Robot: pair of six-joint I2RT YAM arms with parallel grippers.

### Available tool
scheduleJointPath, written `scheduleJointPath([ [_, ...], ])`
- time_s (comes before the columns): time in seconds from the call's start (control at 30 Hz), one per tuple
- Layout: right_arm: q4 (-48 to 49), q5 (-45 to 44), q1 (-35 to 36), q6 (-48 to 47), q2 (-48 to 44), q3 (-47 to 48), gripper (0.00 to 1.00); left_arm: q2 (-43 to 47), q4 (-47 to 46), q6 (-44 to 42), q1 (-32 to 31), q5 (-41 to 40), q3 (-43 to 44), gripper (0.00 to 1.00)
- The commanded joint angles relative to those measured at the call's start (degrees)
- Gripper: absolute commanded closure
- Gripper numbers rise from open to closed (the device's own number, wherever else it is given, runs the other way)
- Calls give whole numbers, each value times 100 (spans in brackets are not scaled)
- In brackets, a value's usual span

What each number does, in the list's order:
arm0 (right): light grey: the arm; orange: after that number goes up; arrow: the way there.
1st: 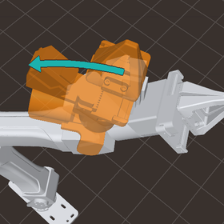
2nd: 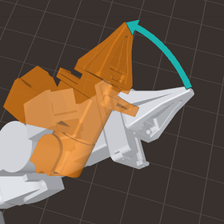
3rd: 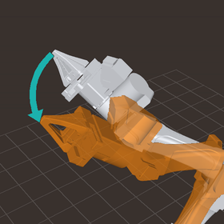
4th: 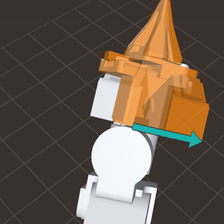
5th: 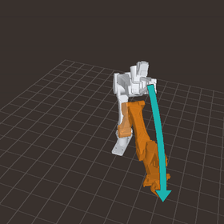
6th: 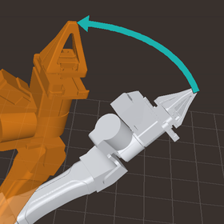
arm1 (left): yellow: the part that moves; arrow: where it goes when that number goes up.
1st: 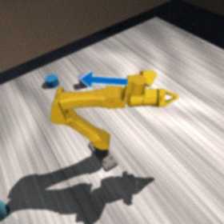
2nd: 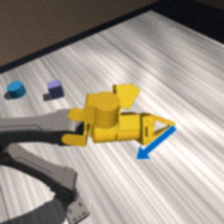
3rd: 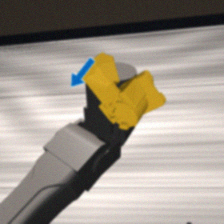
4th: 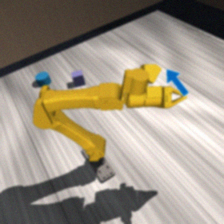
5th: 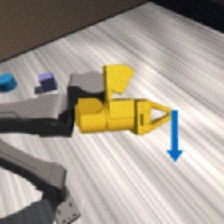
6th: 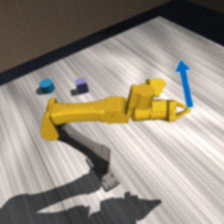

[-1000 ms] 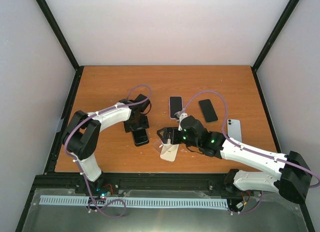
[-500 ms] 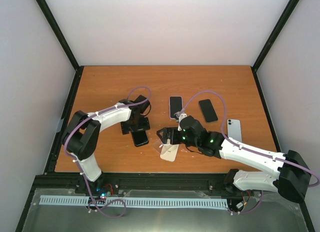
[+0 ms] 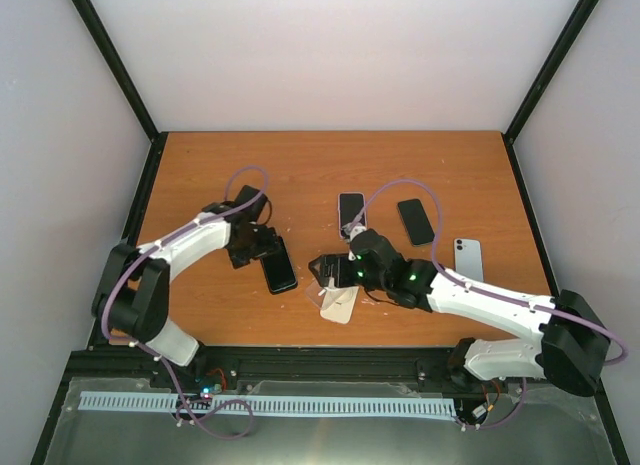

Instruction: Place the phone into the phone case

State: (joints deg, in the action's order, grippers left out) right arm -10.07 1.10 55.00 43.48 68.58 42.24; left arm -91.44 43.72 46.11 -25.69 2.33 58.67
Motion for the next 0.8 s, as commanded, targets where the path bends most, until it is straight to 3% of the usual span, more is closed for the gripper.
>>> scheduleJointPath([
  [0.0,221,-63,-121,-203,428,320,3,726,-787,-269,500,785,-501,19],
  [0.17,530,201,-238,-396,1087,650,29,1214,-1405,-334,1089,1403,-1130,24],
  [0.3,650,424,-276,-432,1825,1106,43,1397,-1926,-338,1342,1786,-1564,26],
  [0.57,660,809,-312,-371,3209,1991,56,1316,-2563,-263,1374,1856,-2025,28],
  [0.77,562,877,-365,-406,3953,2372,59,1140,-2773,-344,1374,1851,-2255,33],
])
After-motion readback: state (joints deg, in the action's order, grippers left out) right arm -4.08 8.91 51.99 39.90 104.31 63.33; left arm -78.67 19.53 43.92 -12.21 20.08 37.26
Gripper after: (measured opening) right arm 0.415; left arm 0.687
